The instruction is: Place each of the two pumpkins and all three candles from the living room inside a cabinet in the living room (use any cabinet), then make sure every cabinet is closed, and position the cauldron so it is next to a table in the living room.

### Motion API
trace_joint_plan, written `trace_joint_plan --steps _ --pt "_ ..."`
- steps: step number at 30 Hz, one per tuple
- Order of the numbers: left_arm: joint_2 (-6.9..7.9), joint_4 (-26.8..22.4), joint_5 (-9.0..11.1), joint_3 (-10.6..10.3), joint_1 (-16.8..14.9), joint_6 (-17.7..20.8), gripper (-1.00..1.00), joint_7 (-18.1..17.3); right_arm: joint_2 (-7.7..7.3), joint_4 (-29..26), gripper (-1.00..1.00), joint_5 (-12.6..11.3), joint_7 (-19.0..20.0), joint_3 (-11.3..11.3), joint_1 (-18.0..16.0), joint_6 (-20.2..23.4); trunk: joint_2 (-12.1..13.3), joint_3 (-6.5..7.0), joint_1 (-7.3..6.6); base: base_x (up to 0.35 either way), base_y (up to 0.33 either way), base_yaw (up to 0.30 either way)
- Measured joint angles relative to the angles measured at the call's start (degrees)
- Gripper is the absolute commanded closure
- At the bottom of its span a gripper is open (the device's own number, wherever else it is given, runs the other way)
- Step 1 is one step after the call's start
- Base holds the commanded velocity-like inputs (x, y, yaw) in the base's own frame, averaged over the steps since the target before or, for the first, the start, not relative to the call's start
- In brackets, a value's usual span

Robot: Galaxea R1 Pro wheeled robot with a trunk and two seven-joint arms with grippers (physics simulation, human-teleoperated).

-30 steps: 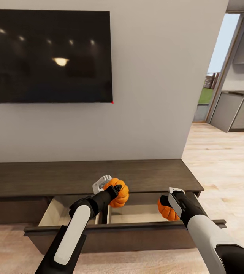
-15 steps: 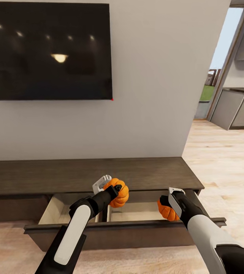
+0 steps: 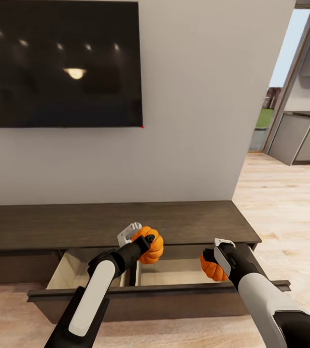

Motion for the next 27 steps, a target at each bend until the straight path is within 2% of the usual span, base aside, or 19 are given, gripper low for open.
trace_joint_plan --steps 10,16,24,27 --pt "0.02 0.01 0.0 0.09 0.0 0.01 1.0 0.0 0.0 0.16 1.0 0.14 0.02 0.01 0.0 -1.12 0.0 0.0 0.0 0.002 0.0 0.0" --pt "0.02 0.01 -0.02 0.09 0.0 0.03 1.0 -0.04 0.0 0.27 1.0 0.02 0.04 0.01 0.0 -1.63 0.0 0.0 -0.01 0.144 0.0 0.0" --pt "0.02 0.01 0.0 0.36 0.0 0.01 1.0 0.02 0.0 0.37 1.0 -0.05 0.1 0.08 0.01 -1.6 0.0 0.0 0.0 0.018 0.0 0.0" --pt "0.02 -0.01 -0.02 0.36 0.0 0.09 1.0 0.05 0.0 0.38 1.0 -0.04 0.1 0.08 0.02 -1.63 -1.19 -0.54 0.66 0.0 0.0 0.0"
